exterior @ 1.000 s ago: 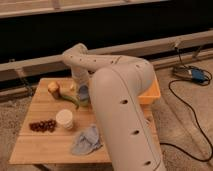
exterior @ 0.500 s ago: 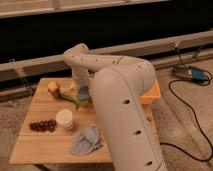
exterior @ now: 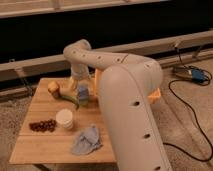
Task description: Place eraser in plastic cup
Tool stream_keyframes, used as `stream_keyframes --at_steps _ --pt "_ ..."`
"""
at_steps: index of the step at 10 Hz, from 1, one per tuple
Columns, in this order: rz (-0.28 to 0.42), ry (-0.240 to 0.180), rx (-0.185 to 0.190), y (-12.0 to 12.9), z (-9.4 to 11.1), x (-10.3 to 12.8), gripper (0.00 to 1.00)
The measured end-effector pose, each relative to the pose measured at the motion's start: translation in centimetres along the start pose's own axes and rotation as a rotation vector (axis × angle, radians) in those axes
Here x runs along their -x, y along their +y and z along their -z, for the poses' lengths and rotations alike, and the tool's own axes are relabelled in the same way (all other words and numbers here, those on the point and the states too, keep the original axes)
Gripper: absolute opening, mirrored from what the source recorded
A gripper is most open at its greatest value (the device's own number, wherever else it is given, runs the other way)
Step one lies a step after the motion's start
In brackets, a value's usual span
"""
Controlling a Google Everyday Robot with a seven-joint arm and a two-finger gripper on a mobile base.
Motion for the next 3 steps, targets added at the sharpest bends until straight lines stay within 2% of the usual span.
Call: stream_keyframes --at_steps 1,2,3 --pt "0.022 -0.044 -0.002 0.0 2.1 0.5 0.8" --pt "0.038 -0.069 0.0 0.2 3.3 0.8 0.8" --pt "0.04 -0.075 -0.003 -0.1 3.5 0.8 0.8"
